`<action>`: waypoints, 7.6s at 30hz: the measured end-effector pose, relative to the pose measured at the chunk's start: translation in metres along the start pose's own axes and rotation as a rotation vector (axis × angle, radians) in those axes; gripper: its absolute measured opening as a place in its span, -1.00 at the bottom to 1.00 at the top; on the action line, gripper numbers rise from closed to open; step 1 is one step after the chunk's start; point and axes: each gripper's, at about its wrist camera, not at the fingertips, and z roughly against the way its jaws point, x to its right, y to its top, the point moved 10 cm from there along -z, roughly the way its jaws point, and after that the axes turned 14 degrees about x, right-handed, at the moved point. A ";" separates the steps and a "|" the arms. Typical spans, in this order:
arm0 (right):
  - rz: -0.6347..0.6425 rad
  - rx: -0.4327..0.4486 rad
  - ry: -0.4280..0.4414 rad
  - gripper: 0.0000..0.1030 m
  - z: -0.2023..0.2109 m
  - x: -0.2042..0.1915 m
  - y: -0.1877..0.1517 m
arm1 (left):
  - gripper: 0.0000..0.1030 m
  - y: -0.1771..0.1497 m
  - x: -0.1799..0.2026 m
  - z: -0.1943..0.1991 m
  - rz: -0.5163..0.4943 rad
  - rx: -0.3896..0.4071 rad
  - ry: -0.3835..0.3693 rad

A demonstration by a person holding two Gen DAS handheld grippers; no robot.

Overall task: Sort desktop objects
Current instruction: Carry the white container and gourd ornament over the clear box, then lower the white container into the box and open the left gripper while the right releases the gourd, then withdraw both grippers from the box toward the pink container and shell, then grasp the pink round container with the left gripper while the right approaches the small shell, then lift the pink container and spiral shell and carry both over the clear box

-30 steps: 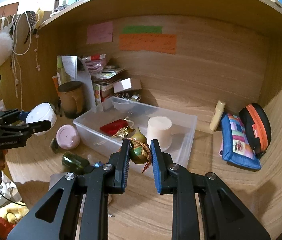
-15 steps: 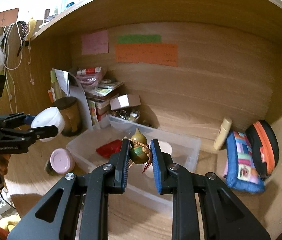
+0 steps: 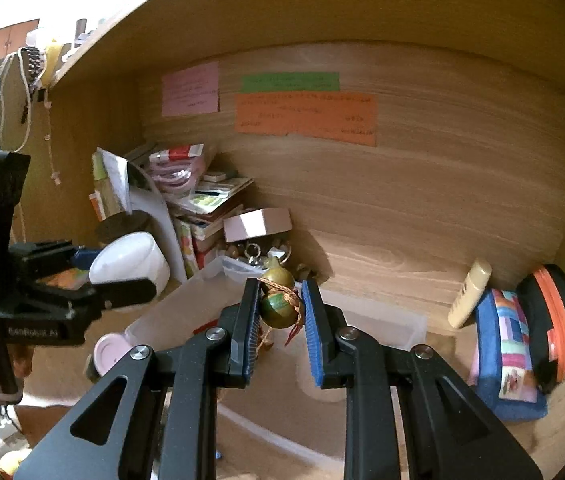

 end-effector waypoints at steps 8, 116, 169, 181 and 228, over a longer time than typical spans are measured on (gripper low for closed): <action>-0.020 -0.010 0.000 -0.64 -0.025 0.002 0.002 | 0.26 -0.004 0.007 -0.020 -0.016 -0.032 -0.023; 0.200 -0.101 -0.134 0.83 0.006 0.000 -0.045 | 0.90 -0.002 -0.019 0.078 -0.058 0.085 0.079; -0.027 -0.422 -0.027 -0.21 0.035 -0.027 -0.183 | 0.58 -0.121 -0.046 -0.004 0.083 -0.245 -0.010; -0.046 -0.422 0.017 -0.53 0.034 -0.034 -0.190 | 0.22 -0.122 -0.044 -0.007 0.097 -0.256 -0.015; -0.047 -0.205 -0.064 -0.65 0.062 0.002 -0.112 | -0.22 -0.054 -0.035 0.052 -0.038 -0.033 0.120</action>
